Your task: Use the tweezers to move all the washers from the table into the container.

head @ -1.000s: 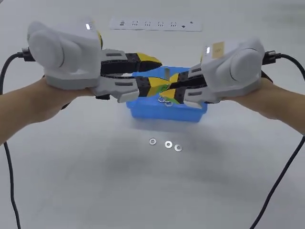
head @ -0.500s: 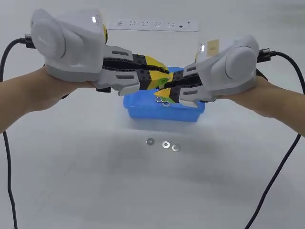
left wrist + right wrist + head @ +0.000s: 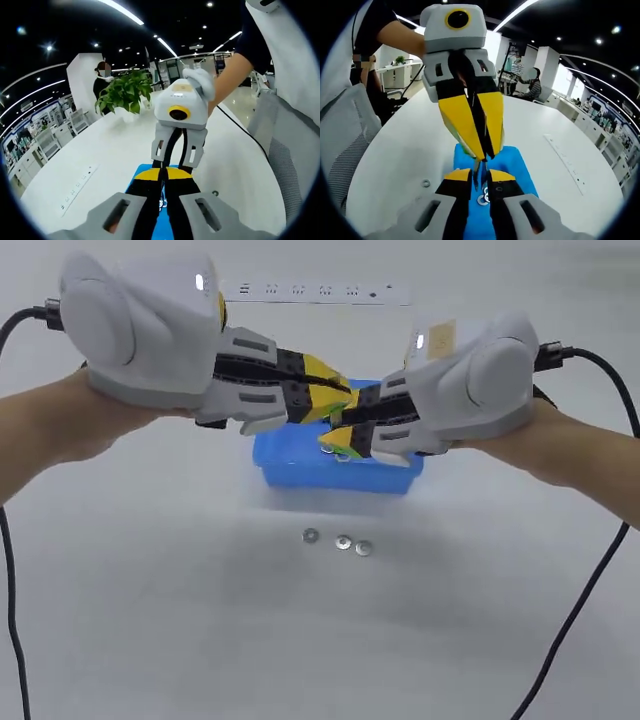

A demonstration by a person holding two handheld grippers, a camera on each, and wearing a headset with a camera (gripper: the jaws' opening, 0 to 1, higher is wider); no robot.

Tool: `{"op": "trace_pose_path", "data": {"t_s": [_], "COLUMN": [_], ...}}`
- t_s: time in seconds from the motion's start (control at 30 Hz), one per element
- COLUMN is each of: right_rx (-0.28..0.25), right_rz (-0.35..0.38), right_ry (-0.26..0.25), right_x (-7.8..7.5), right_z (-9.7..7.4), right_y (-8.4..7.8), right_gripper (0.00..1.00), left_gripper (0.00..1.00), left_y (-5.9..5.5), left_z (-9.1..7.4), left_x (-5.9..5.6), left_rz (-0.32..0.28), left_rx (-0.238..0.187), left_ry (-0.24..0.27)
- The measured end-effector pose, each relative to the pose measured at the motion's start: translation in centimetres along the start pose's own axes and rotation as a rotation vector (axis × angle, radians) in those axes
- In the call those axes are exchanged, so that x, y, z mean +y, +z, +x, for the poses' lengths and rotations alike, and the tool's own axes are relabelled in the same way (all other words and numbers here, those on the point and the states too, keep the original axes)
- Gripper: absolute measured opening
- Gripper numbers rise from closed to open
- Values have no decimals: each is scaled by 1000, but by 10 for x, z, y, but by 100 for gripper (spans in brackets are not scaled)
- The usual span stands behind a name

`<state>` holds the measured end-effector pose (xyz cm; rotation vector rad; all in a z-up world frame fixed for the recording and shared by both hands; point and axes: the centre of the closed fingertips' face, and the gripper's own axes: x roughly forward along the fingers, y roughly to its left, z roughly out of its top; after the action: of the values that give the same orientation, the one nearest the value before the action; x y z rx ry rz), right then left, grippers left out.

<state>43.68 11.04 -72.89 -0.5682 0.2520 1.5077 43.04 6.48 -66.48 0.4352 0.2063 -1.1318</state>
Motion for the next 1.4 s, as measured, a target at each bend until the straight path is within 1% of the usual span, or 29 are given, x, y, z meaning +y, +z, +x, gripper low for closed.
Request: {"op": "trace_pose_path", "data": {"t_s": [0.07,0.1,0.13,0.2,0.27,0.33,0.37,0.43,0.47,0.5,0.53,0.6,0.63,0.77,0.93,0.97,1.0,1.07,1.1,1.17,1.23,1.27,1.3,1.4], "right_rx": [-3,-4,-4,-3,6,21,22,5,-5,-11,-16,-22,-23,-22,-20,-19,-13,21,37,44,40,39,43,68], "right_rz": [13,12,3,2,-5,-9,-8,11,26,25,25,26,24,22,43,44,43,31,8,1,21,29,33,44], "right_ry": [5,3,-1,0,-3,-10,-13,-10,-7,-10,-12,-20,-23,-44,-65,-66,-64,-69,-65,-62,-60,-62,-62,-68], "right_x": [0,0,0,0,2,5,6,11,15,16,18,24,24,33,47,52,55,63,69,75,81,83,85,91], "right_z": [-2,-2,-3,-4,-5,-7,-8,-14,-18,-21,-25,-33,-35,-49,-63,-65,-66,-68,-70,-72,-75,-76,-76,-79], "right_y": [3,4,5,6,6,4,5,10,13,14,16,19,19,17,10,7,5,-2,-6,-8,-11,-13,-16,-26], "right_gripper": [21,23,24,24,26,28,29,31,32,32,33,35,36,42,48,50,53,62,66,69,71,72,73,79], "left_gripper": [5,5,5,5,5,5,5,5,5,5,5,5,5,5,5,5,5,5,5,5,5,5,5,5], "left_y": [3,5,6,8,8,11,11,14,16,17,17,12,11,10,17,18,18,20,20,17,10,4,1,-4], "left_z": [-2,-4,-5,-8,-12,-18,-21,-27,-31,-34,-36,-40,-42,-51,-59,-60,-61,-61,-61,-59,-56,-54,-54,-52], "left_x": [0,0,-1,-1,1,1,1,-1,-3,-5,-8,-16,-18,-27,-34,-36,-38,-45,-49,-57,-66,-69,-70,-73], "left_rz": [8,5,-2,4,5,3,5,-1,-15,-23,-26,-17,-18,-33,-36,-34,-32,-29,-35,-38,-34,-31,-33,-50], "left_rx": [-1,-3,-5,-2,1,-4,-4,-12,-26,-38,-39,-24,-20,-27,-43,-44,-44,-48,-55,-51,-24,-4,4,0], "left_ry": [7,6,5,16,27,43,50,68,77,83,82,88,90,114,130,130,129,131,133,121,99,92,95,93]}}
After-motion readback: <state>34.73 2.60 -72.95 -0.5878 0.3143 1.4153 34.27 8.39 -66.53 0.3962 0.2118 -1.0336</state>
